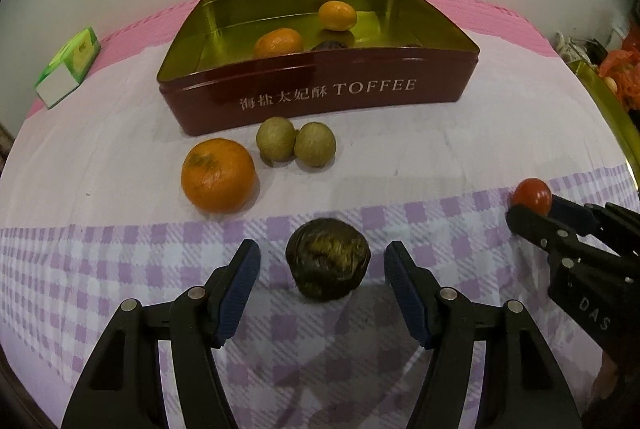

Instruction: Organize fruits

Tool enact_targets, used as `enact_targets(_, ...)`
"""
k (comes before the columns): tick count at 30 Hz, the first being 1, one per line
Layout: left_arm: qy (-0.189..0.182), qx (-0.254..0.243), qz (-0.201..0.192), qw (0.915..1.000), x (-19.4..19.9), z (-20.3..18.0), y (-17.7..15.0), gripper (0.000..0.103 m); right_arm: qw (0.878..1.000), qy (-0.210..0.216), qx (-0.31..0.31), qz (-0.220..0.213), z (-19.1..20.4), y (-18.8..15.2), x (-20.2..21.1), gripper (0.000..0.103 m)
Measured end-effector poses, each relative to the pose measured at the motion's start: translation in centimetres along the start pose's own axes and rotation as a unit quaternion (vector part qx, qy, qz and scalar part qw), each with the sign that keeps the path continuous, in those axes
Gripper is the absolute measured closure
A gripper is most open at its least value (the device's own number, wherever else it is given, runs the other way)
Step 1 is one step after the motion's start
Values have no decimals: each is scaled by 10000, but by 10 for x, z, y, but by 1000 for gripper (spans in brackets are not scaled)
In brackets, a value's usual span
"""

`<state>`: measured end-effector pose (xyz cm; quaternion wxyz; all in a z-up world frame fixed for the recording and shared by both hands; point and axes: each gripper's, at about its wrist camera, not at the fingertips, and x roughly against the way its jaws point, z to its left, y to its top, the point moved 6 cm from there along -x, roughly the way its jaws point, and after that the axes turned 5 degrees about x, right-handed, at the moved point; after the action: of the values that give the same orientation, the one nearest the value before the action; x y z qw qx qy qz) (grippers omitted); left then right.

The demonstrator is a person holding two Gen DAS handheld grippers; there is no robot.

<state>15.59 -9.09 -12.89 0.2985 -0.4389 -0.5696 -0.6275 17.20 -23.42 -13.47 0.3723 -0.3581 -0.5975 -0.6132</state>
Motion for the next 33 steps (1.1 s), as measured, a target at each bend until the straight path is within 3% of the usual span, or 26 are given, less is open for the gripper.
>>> enact_targets(4,-21,-26,-50,10000,1,1,0,40,10000,-6,-1,-2,1,1,0,74)
enact_targets(11,-65,-71,-128,9999,4,2,-1,62,10000,-23,3,-1,2,1,0,74)
enact_targets(33,1,16,-132,9999,13,20,-10,62,9999,-125,21,11,4,1,-2,74)
